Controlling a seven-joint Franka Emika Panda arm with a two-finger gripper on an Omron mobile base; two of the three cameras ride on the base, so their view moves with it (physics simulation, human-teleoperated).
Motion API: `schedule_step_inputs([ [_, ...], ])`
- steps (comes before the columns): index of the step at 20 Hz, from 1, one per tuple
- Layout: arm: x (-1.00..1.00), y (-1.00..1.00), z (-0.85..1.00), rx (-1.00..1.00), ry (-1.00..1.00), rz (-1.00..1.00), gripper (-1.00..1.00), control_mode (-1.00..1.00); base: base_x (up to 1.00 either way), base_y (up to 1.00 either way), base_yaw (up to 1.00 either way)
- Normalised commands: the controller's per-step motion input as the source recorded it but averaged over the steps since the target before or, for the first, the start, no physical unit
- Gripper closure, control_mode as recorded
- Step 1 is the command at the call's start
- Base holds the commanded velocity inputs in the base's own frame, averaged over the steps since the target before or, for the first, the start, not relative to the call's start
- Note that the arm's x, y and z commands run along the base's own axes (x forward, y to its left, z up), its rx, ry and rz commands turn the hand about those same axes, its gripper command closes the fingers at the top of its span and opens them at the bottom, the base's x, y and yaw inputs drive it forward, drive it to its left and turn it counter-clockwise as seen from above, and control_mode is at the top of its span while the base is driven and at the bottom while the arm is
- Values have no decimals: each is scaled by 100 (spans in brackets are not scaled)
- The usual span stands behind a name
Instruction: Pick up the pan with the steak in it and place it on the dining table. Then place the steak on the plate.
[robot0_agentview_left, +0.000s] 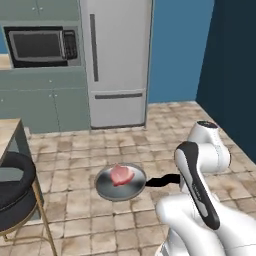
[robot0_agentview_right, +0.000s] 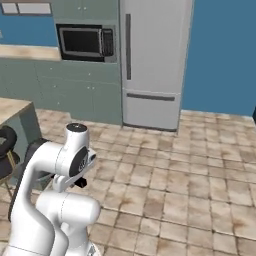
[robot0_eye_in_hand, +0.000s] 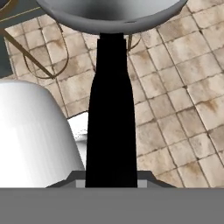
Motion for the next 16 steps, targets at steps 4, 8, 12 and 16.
schedule_step_inputs([
  [4, 0, 0, 0, 0, 0, 0, 100, 100, 0, -3, 47],
  [8, 0, 0, 0, 0, 0, 0, 100, 100, 0, -2, 48],
  [12, 0, 0, 0, 0, 0, 0, 100, 100, 0, 0, 49],
  [16, 0, 0, 0, 0, 0, 0, 100, 100, -1, -1, 47],
])
